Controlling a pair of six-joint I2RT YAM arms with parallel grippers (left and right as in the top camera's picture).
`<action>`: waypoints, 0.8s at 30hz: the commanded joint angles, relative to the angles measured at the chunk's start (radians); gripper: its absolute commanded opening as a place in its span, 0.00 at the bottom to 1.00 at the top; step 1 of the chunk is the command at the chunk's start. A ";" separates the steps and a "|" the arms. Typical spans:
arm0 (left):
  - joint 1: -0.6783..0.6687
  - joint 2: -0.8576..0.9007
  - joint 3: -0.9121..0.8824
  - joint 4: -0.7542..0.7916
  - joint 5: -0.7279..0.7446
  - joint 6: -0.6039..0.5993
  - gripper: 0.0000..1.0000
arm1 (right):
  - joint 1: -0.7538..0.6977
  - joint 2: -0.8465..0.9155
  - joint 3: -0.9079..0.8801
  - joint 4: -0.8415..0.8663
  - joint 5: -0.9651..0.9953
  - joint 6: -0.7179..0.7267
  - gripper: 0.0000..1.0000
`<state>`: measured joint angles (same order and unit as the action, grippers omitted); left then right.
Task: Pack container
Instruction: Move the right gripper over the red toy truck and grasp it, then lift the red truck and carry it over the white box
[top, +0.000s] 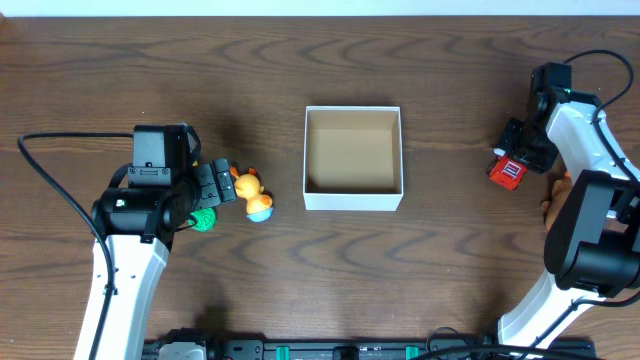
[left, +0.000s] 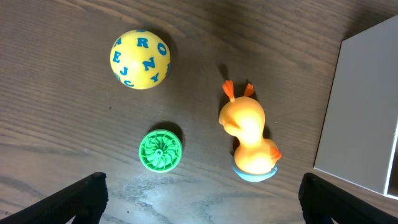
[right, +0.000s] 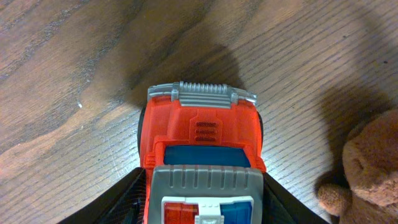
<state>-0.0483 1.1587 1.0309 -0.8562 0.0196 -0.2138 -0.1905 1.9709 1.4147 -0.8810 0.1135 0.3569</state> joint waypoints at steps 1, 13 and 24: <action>0.004 0.003 0.020 -0.003 -0.001 -0.010 0.98 | -0.012 0.006 0.021 0.003 0.010 0.006 0.47; 0.004 0.003 0.020 -0.003 -0.001 -0.010 0.98 | -0.010 0.000 0.027 0.010 0.010 0.005 0.01; 0.004 0.003 0.020 -0.003 -0.001 -0.010 0.98 | 0.103 -0.163 0.119 0.013 0.016 -0.119 0.01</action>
<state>-0.0483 1.1587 1.0309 -0.8566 0.0200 -0.2138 -0.1429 1.9194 1.4765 -0.8692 0.1249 0.2893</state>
